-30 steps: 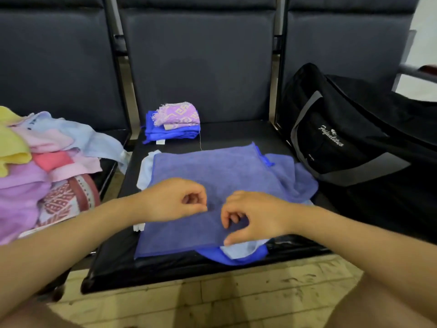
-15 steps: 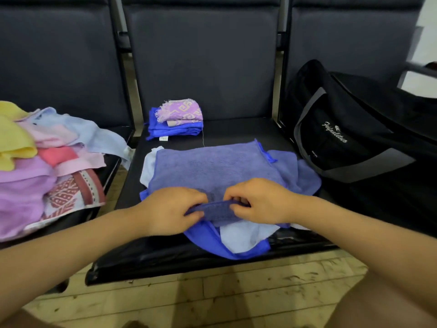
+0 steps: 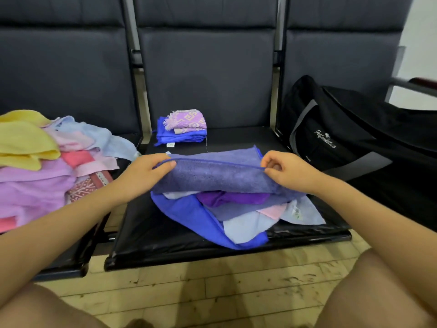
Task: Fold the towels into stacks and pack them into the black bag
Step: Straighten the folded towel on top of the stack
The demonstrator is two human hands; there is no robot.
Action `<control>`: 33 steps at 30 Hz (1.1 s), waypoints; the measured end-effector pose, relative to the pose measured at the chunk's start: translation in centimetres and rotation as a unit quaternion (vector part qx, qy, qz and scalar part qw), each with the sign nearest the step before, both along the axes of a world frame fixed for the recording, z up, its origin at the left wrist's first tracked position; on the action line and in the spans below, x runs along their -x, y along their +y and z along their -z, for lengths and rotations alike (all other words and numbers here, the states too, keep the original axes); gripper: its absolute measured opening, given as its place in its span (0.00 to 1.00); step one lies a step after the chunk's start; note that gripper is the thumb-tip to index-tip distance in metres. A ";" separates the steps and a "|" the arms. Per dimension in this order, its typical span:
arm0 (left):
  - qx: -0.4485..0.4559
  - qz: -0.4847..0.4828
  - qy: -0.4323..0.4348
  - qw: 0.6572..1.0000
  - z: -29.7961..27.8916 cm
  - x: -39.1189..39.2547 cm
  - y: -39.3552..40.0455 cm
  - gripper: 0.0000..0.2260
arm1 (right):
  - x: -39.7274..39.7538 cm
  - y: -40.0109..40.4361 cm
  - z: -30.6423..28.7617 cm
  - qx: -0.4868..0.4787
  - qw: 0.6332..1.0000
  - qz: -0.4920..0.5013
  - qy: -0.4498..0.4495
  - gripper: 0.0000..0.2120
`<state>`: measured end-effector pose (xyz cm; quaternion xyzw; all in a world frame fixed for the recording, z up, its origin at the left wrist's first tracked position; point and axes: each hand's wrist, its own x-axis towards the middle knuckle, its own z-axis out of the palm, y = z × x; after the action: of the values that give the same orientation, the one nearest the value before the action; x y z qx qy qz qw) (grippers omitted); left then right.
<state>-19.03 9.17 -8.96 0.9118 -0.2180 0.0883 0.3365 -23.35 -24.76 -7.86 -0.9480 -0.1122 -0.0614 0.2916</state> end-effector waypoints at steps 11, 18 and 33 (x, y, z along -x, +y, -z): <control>0.069 -0.047 0.035 0.996 -0.8 2.3 -0.2 0.15 | 1.7 0.5 -1.3 -0.013 0.999 0.004 -0.041 0.11; 0.079 -0.004 0.123 0.989 -0.7 2.8 0.5 0.08 | 2.4 -0.1 -1.2 -0.238 0.971 -0.020 0.022 0.18; -0.045 -0.064 -0.005 0.997 1.0 -0.1 -0.7 0.15 | -0.4 1.9 1.3 -0.241 0.967 0.079 0.035 0.17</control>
<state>-18.90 8.47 -9.96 0.9377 -0.1648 0.1040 0.2876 -22.95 -22.90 -9.16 -0.8570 -0.0089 -0.0766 0.5095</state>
